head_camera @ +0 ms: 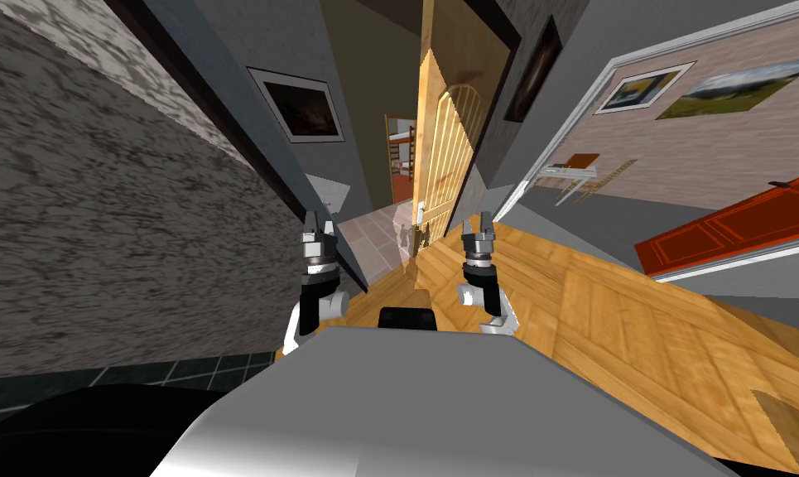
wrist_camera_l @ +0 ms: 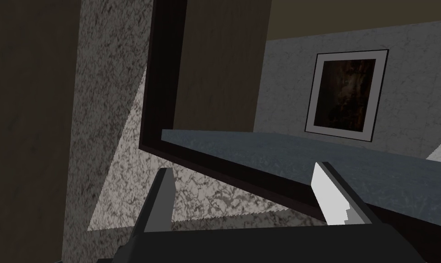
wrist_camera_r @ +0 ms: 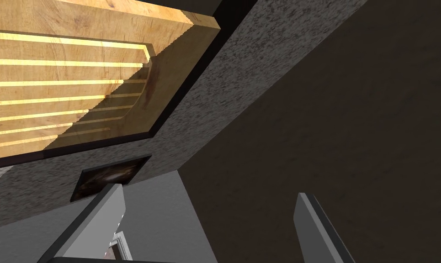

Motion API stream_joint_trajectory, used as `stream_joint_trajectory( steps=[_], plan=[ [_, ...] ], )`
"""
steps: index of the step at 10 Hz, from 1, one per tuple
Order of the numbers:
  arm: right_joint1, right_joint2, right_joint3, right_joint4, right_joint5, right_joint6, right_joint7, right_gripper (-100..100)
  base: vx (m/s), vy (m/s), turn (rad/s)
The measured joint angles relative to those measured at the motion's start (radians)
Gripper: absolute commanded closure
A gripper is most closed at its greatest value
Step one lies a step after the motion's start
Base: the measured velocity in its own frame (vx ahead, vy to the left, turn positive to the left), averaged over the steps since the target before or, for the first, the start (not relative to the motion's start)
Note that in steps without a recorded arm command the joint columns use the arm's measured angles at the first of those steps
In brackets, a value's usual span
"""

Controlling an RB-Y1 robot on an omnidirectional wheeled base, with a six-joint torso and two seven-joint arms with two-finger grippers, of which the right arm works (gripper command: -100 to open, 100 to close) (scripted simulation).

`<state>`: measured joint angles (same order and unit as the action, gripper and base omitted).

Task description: Push the door open

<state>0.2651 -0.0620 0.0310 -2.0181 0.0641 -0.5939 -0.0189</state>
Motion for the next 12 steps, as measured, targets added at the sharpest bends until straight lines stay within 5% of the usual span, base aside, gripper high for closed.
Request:
stream_joint_trajectory(
  steps=[12],
  plan=[
    [-0.170, -0.029, 0.035, 0.325, 0.051, -0.010, -0.112, -100, 0.066, -0.068, 0.044]
  ],
)
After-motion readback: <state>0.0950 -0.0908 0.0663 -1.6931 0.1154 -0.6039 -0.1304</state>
